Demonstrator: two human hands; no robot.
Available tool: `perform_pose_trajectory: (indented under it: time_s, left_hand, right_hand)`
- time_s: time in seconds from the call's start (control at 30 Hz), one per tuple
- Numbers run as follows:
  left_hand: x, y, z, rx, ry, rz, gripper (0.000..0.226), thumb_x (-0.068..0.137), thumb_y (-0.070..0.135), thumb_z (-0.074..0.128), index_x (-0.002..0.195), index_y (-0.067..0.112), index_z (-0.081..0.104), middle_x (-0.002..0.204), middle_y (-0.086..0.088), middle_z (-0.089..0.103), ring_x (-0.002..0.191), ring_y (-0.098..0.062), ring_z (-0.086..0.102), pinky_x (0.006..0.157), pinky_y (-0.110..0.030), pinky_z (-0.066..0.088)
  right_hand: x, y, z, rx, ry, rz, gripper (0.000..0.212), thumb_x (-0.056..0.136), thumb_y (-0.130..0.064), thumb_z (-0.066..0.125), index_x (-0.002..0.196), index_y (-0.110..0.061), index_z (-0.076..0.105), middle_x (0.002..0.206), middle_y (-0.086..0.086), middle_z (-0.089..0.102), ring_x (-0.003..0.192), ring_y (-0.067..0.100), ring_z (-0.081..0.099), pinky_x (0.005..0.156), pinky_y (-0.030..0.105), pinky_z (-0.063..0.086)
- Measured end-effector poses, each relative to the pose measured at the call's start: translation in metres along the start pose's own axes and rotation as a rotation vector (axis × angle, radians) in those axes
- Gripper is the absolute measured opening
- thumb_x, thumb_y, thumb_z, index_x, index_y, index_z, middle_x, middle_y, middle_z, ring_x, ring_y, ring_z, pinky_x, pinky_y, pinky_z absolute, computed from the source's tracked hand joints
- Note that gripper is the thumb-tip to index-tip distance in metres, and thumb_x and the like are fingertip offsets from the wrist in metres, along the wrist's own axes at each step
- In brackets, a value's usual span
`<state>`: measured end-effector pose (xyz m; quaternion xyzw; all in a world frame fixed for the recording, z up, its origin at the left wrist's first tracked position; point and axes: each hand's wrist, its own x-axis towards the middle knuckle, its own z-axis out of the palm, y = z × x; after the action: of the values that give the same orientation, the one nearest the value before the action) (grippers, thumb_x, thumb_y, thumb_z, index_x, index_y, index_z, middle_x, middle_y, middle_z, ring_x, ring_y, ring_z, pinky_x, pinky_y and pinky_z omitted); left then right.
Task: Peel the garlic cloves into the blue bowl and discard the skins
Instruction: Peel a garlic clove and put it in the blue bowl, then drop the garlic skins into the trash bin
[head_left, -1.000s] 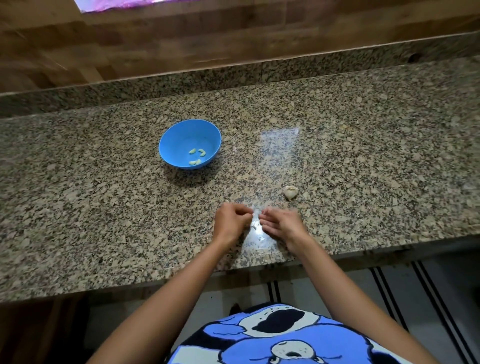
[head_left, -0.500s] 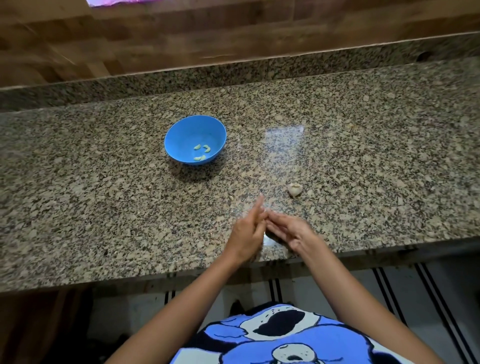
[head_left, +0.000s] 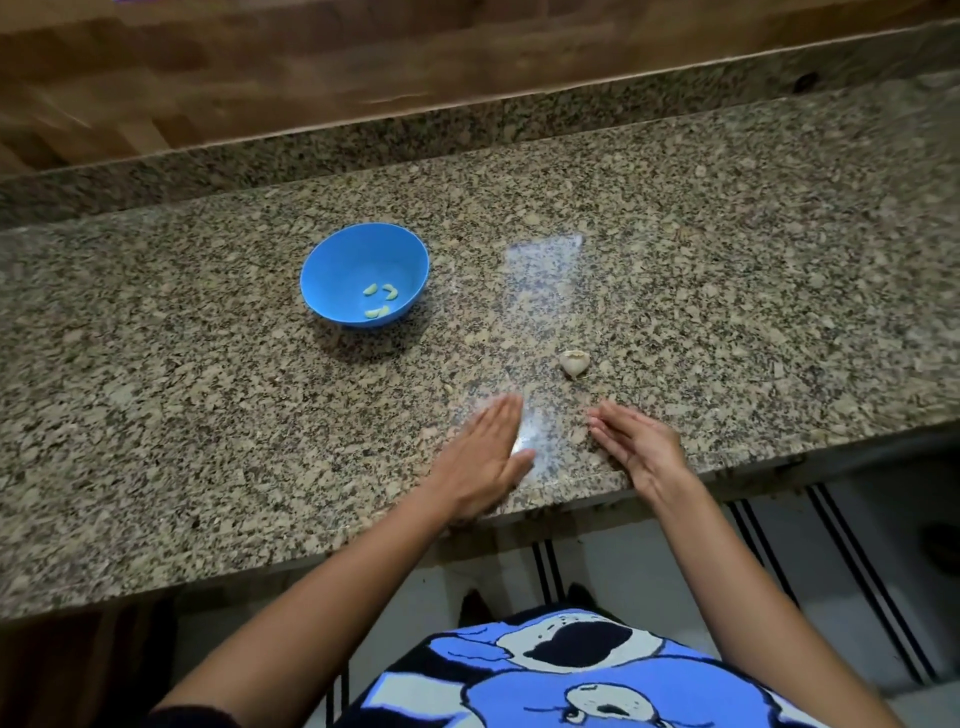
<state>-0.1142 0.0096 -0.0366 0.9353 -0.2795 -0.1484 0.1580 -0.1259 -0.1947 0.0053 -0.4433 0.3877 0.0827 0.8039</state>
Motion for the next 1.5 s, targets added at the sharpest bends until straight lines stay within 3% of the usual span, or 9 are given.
perform_pose_trajectory:
  time_s: [0.1,0.2,0.33,0.5,0.63,0.77,0.9,1.2,1.5]
  left_hand:
    - [0.013,0.001,-0.003,0.026,-0.054,0.194,0.056,0.101,0.043,0.026,0.149,0.023,0.006,0.154,0.003,-0.002,0.144,-0.012,-0.001,0.118,-0.028,-0.004]
    - [-0.001,-0.016,-0.014,0.048,0.086,0.408,0.041,0.095,0.029,0.042,0.132,0.014,0.054,0.138,-0.008,0.051,0.125,-0.023,0.051,0.105,-0.040,0.042]
    - [-0.043,-0.052,-0.019,0.136,0.233,0.494,0.033,0.087,0.016,0.047,0.110,0.005,0.069,0.109,-0.012,0.069,0.097,-0.024,0.067,0.088,-0.031,0.052]
    - [-0.061,-0.067,-0.015,0.163,0.256,0.336,0.034,0.064,0.000,0.079,0.097,0.004,0.069,0.095,-0.012,0.070,0.079,-0.022,0.069,0.063,-0.031,0.059]
    - [-0.064,-0.044,-0.021,-0.043,0.348,-0.117,0.008,0.084,0.003,0.064,0.090,0.007,0.066,0.084,-0.007,0.066,0.070,-0.020,0.064,0.061,-0.033,0.058]
    - [-0.090,-0.040,-0.038,-1.129,0.662,-0.801,0.016,0.081,0.001,0.069,0.089,0.014,0.072,0.084,0.001,0.071,0.076,-0.014,0.068,0.070,-0.021,0.057]
    - [-0.175,-0.047,-0.038,-1.881,1.268,-0.867,0.016,0.085,-0.011,0.055,0.083,0.002,0.064,0.070,-0.003,0.071,0.061,-0.007,0.067,0.064,-0.015,0.056]
    - [-0.390,-0.045,0.040,-1.945,2.207,-1.049,0.015,0.088,-0.008,0.053,0.089,0.002,0.064,0.068,-0.005,0.070,0.060,-0.008,0.068,0.056,-0.015,0.054]
    - [-0.501,-0.077,0.070,-1.934,2.473,-1.018,0.013,0.088,-0.007,0.055,0.092,0.003,0.063,0.067,-0.005,0.071,0.062,-0.008,0.069,0.059,-0.015,0.055]
  right_hand:
    - [-0.004,0.002,0.000,0.025,0.007,-0.020,0.011,0.084,0.000,0.060,0.094,0.003,0.063,0.073,0.012,0.071,0.064,0.016,0.070,0.061,0.023,0.058]
    - [-0.008,0.005,0.007,0.082,-0.014,0.000,0.011,0.083,0.002,0.060,0.094,0.005,0.062,0.070,0.012,0.071,0.063,0.016,0.070,0.062,0.024,0.058]
    - [-0.015,0.010,0.030,0.019,-0.068,-0.012,0.013,0.081,0.002,0.061,0.094,0.005,0.063,0.071,0.011,0.071,0.063,0.016,0.070,0.060,0.022,0.058]
    - [-0.023,0.026,0.068,-0.144,-0.144,0.001,0.012,0.080,0.000,0.063,0.092,0.002,0.065,0.079,0.014,0.070,0.067,0.017,0.070,0.059,0.022,0.057]
    - [-0.028,0.042,0.095,-0.322,-0.255,0.023,0.013,0.080,0.001,0.063,0.092,0.006,0.064,0.078,0.014,0.070,0.065,0.017,0.069,0.061,0.022,0.058]
    - [-0.035,0.064,0.123,-0.526,-0.439,0.049,0.012,0.080,0.003,0.063,0.091,0.009,0.064,0.074,0.014,0.068,0.059,0.015,0.067,0.061,0.020,0.057]
    - [-0.055,0.114,0.167,-0.679,-0.687,0.153,0.006,0.082,-0.002,0.065,0.087,0.002,0.066,0.071,0.011,0.068,0.057,0.013,0.066,0.059,0.023,0.057]
    - [-0.178,0.304,0.234,-1.077,-1.205,0.345,0.007,0.081,-0.001,0.067,0.075,-0.005,0.068,0.067,0.008,0.067,0.063,0.014,0.064,0.061,0.020,0.053]
    - [-0.234,0.407,0.275,-1.148,-1.158,0.420,0.008,0.088,0.004,0.055,0.087,0.001,0.062,0.082,0.010,0.067,0.064,0.011,0.067,0.061,0.018,0.055]
